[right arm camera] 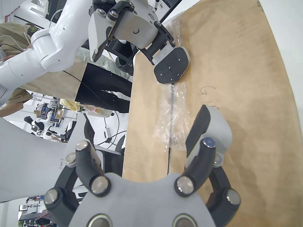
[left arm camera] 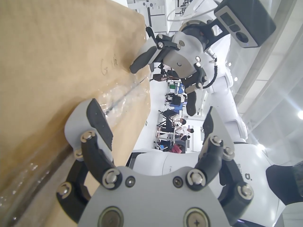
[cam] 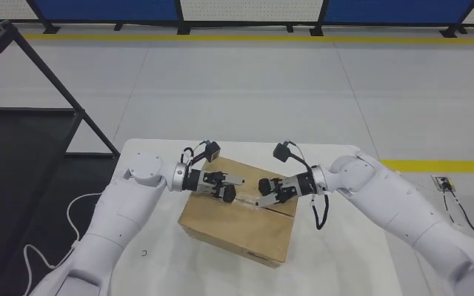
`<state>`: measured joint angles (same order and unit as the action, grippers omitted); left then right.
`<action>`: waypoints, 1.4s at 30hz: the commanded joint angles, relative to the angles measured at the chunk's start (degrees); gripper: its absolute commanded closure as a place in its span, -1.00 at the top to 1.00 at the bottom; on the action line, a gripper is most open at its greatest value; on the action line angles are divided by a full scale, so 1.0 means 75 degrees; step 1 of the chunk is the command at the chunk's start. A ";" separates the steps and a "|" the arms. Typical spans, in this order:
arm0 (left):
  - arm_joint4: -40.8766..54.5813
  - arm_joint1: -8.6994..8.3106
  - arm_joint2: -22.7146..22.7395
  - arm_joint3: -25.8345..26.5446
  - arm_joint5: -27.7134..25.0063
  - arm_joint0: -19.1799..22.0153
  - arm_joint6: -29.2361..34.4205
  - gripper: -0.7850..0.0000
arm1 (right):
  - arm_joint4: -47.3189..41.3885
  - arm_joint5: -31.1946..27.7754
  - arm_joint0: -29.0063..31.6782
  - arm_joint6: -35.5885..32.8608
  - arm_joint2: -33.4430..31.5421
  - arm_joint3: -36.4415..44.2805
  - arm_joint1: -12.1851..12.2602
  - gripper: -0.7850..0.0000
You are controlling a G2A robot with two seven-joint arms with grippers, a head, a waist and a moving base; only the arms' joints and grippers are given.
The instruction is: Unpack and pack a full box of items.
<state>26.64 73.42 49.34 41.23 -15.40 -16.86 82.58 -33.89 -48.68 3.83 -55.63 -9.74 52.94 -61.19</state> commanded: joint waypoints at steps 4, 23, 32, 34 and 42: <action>0.0114 0.0106 -0.0103 -0.0149 -0.0075 0.0098 0.0105 1.00 | -0.0014 -0.0301 0.0042 0.0301 0.0000 0.0173 0.0219 1.00; 0.0473 0.0718 -0.0728 0.0128 -0.0192 0.0364 -0.0449 1.00 | -0.0552 -0.1242 0.0655 0.1245 -0.0645 0.0728 0.1531 1.00; 0.0433 0.1233 -0.1369 0.0065 -0.0082 0.0608 -0.0806 1.00 | -0.0748 -0.1242 0.2128 0.1246 -0.2628 0.0748 0.2305 1.00; 0.0446 0.1329 -0.1458 -0.0030 -0.0106 0.0669 -0.0780 1.00 | -0.0751 -0.1242 0.2545 0.1245 -0.3140 0.0839 0.2467 1.00; 0.0618 0.1632 -0.1578 -0.0364 -0.0399 0.0869 -0.0772 1.00 | -0.0386 -0.1242 0.3842 0.1245 -0.4577 0.1467 0.2808 1.00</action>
<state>30.97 85.37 37.47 38.61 -17.88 -10.55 76.90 -37.23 -58.00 31.66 -46.29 -43.04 63.29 -40.23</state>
